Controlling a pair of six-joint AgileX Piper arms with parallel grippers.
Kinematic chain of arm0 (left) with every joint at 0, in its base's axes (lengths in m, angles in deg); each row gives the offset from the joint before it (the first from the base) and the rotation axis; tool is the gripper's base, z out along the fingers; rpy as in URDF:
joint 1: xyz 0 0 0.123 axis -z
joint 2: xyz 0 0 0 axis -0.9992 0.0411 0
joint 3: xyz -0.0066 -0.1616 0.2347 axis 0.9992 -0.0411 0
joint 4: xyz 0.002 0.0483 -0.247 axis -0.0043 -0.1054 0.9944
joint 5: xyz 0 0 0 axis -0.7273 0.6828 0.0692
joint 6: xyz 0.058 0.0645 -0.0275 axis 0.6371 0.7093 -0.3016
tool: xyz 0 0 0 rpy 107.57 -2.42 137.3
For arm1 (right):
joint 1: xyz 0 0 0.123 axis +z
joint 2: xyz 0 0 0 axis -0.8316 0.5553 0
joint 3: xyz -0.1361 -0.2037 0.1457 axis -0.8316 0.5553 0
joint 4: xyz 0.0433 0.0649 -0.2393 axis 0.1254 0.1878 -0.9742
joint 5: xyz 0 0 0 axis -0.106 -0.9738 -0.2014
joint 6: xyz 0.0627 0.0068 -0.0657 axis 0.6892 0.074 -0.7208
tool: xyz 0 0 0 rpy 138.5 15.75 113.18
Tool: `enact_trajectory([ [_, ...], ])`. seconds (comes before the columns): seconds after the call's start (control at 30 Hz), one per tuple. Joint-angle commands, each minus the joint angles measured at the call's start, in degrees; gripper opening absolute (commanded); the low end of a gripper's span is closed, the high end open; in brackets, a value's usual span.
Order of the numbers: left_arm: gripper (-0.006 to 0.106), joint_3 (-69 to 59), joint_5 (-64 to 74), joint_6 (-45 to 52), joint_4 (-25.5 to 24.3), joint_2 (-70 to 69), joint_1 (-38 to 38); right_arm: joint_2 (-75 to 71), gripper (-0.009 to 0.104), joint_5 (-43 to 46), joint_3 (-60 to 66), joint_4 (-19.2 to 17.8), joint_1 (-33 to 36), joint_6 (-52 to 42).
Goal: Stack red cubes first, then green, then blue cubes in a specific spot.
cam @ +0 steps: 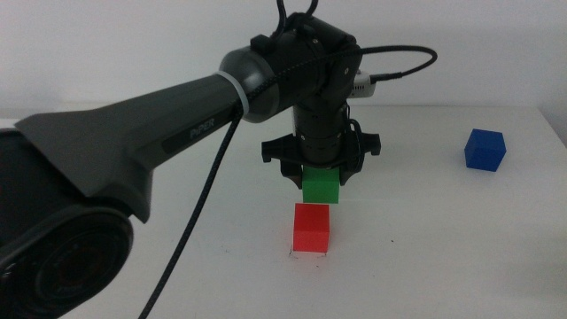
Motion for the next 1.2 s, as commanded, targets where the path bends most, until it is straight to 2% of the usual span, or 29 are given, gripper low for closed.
enact_trajectory([
  [0.0, 0.003, 0.85, 0.47, 0.15, 0.47, 0.46, 0.17, -0.28, 0.093, 0.32, 0.13, 0.01, -0.42, -0.32],
  [0.27, 0.003, 0.18, 0.47, 3.77, 2.86, -0.04, 0.17, -0.28, 0.093, 0.32, 0.13, 0.01, -0.42, -0.32],
  [0.73, 0.003, -8.72, 0.47, 1.07, 2.06, -2.91, -0.02, -0.28, 0.093, 0.32, 0.13, 0.01, -0.42, -0.32],
  [0.97, 0.004, -9.96, -1.53, 1.61, 3.91, -2.91, -0.50, -0.28, 0.093, 0.32, 0.13, 0.01, -0.42, -0.32],
  [1.1, 0.014, -9.96, -2.11, 1.61, 3.91, -2.91, -0.50, -0.28, 0.093, 0.32, 0.13, 0.01, -0.42, -0.32],
  [1.13, 0.041, -9.96, -2.63, 1.50, 3.20, -2.91, -0.50, -0.28, 0.093, 0.32, 0.13, 0.01, -0.42, -0.32],
  [1.17, 0.045, -9.96, -2.74, 1.50, 2.89, -2.91, -0.50, -0.28, 0.093, 0.32, 0.13, 0.01, -0.42, -0.32],
])
